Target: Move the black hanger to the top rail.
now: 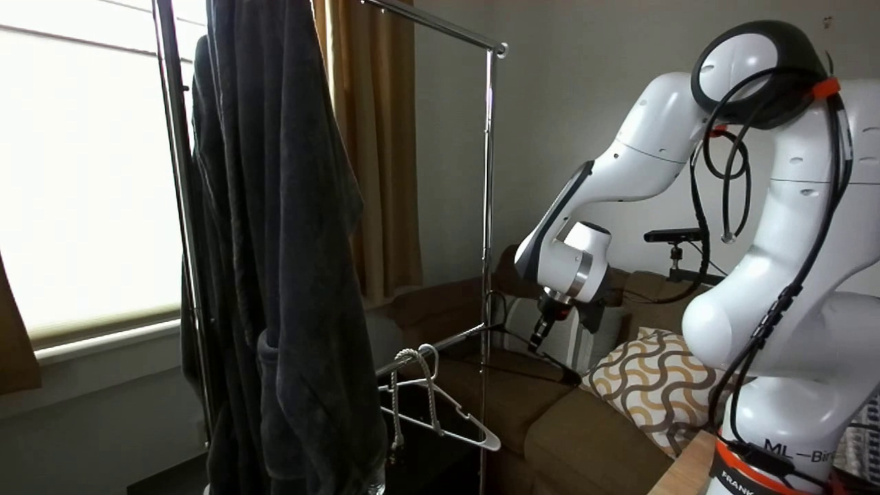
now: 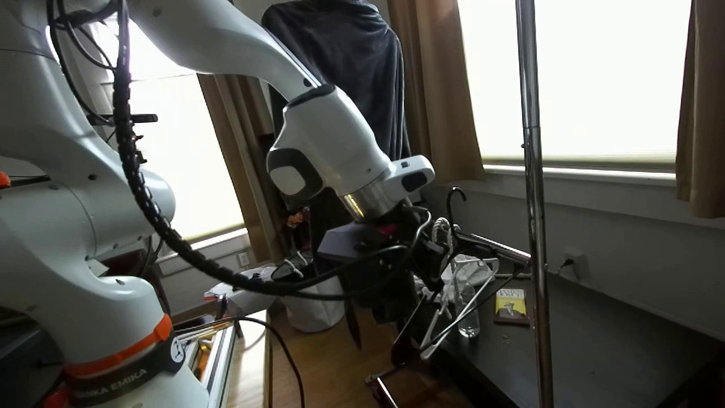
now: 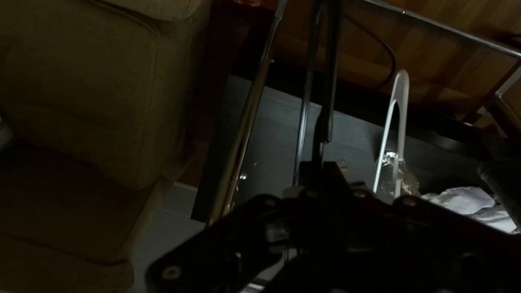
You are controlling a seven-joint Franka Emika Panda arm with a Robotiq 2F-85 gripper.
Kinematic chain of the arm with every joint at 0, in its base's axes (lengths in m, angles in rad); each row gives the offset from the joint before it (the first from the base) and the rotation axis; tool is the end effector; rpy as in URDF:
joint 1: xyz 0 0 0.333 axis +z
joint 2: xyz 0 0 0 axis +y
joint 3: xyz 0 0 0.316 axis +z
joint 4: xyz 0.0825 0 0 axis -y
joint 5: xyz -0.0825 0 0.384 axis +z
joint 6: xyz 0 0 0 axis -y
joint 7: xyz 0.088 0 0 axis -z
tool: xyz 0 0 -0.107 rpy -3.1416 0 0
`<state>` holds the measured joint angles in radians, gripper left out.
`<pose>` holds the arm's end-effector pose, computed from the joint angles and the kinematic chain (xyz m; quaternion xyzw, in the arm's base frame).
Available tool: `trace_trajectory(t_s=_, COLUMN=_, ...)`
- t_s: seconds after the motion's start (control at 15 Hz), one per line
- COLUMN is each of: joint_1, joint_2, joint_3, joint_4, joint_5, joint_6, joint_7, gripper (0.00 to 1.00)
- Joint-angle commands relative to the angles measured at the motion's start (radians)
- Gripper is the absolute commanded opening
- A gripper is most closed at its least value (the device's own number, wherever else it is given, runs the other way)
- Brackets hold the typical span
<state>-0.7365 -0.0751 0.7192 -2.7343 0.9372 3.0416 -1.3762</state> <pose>0.4011 -0.0728 0.2671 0.9550 0.2182 0.1986 0.0309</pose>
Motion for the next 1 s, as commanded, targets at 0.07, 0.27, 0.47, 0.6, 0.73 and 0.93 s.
trace_trajectory(t_s=0.07, joint_1=0.003, joint_2=-0.269, joint_3=0.021, joint_4=-0.02, joint_5=0.008, joint_6=-0.225, joint_7=0.003, gripper=0.02)
trace_trajectory(t_s=0.27, joint_1=-0.076, joint_2=-0.432, joint_3=0.085, joint_4=-0.076, joint_5=-0.235, joint_6=-0.443, joint_7=0.243, gripper=0.02)
trace_trajectory(t_s=0.47, joint_1=-0.065, joint_2=-0.585, joint_3=0.037, joint_4=-0.028, joint_5=-0.43, joint_6=-0.641, joint_7=0.407, gripper=0.02)
trace_trajectory(t_s=0.6, joint_1=0.068, joint_2=-0.646, joint_3=-0.132, joint_4=-0.039, joint_5=-0.629, joint_6=-0.733, joint_7=0.537, gripper=0.02)
trace_trajectory(t_s=0.73, joint_1=0.196, joint_2=-0.726, joint_3=-0.294, joint_4=-0.036, joint_5=-0.762, joint_6=-0.837, joint_7=0.613, gripper=0.02)
trace_trajectory(t_s=0.93, joint_1=0.39, joint_2=-0.871, joint_3=-0.525, joint_4=-0.036, joint_5=-0.816, joint_6=-0.907, joint_7=0.643, gripper=0.02)
